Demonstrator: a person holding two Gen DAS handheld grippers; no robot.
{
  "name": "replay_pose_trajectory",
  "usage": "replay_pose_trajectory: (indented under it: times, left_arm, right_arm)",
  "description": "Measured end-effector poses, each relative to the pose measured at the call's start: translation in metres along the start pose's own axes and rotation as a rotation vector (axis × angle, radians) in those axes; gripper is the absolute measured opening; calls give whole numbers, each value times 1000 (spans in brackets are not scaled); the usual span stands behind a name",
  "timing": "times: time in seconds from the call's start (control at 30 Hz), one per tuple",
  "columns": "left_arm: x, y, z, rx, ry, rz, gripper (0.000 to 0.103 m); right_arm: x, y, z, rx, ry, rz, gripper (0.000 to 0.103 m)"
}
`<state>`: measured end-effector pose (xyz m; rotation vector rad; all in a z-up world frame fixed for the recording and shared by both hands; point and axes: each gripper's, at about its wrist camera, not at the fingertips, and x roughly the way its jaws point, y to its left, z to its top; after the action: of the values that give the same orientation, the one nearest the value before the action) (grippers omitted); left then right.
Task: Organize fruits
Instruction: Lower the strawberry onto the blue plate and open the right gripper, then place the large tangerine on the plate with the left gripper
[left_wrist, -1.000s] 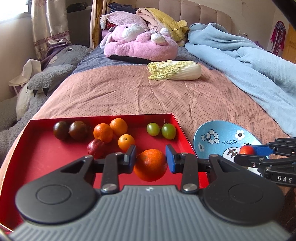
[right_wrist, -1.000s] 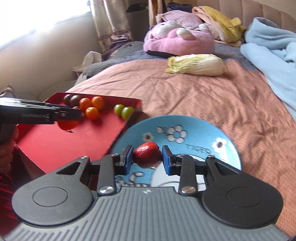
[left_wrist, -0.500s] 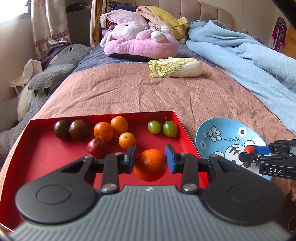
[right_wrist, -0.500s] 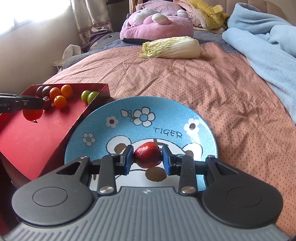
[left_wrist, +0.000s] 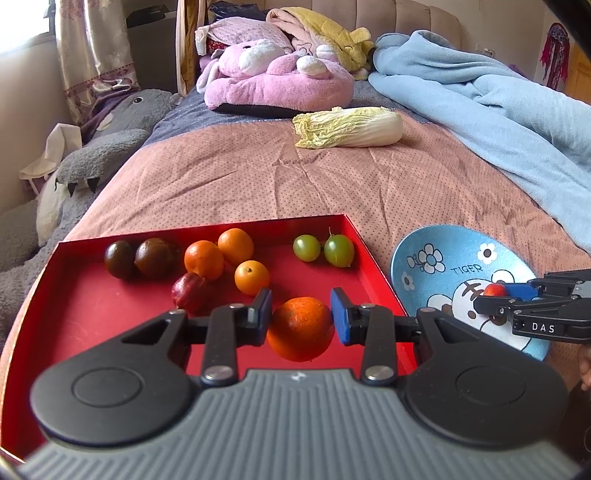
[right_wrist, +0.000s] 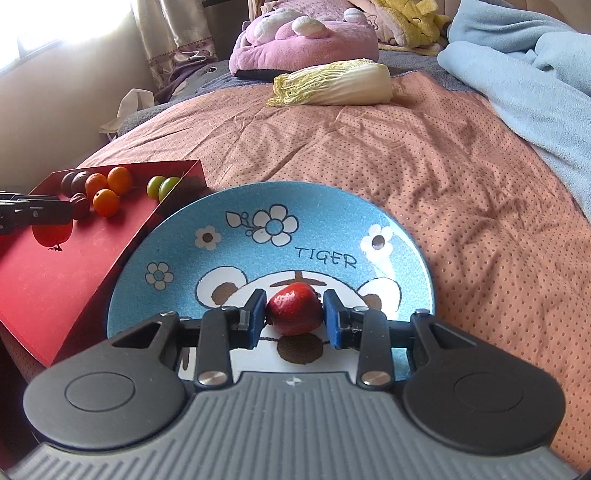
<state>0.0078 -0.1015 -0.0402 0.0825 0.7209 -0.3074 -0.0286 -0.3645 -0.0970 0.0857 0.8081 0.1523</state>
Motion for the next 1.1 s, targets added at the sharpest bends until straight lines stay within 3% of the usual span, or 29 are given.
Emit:
replay_pose_trajectory:
  times: [0.07,0.13,0.23,0.4,0.67,0.87,1.1]
  left_arm:
    - [0,-1,0,6,-1,1,38]
    - [0,-2,0,6,-1,2,38]
    - [0,-1,1,3,-4,4,38]
    - [0,-2,2,13,-8,10,38]
    - [-3,-13,7,61,-16,-4,38]
    - [0,-37,16,45,-18,-67,38]
    - [13,-88,17,114,2,-166,38]
  right_arm:
    - [0,0,1,3,-1,14,46]
    - [-3,2,1,2,-10,20,63]
    - [-16,7,3,-11,-53,6,77]
    - [-42,25,4,-59,-99,60,82]
    - [-61,41,-11,-95,-85,123,87]
    - [-60,34,-16,-83,-64,105,88]
    - [-59,27,-18,-96,-46,76,90]
